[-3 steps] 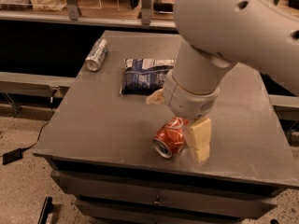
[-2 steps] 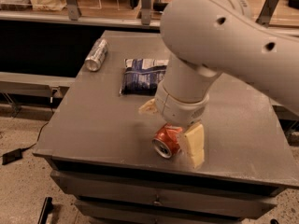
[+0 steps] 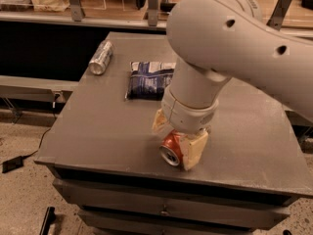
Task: Place coke can upright
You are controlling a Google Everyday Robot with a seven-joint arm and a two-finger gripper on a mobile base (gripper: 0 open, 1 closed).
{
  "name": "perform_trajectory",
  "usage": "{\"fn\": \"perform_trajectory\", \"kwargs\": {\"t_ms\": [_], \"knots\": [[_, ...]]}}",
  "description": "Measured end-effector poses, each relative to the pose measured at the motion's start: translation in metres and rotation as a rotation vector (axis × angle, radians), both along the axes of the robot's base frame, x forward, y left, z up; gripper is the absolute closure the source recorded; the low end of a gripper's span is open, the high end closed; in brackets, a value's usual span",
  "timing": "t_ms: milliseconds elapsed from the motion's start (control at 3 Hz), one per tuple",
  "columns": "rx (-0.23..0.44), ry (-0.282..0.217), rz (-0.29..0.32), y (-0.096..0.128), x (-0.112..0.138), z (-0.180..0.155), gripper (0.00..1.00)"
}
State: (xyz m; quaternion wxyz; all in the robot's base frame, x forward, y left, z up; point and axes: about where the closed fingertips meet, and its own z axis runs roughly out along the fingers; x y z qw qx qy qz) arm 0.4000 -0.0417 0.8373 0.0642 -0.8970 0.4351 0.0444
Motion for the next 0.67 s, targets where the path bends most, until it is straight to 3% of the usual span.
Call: {"fn": "perform_trajectory", "kwargs": {"t_ms": [667], "knots": [[0.006, 0.014, -0.025, -0.0016, 0.0002, 0.0036, 0.79]]}}
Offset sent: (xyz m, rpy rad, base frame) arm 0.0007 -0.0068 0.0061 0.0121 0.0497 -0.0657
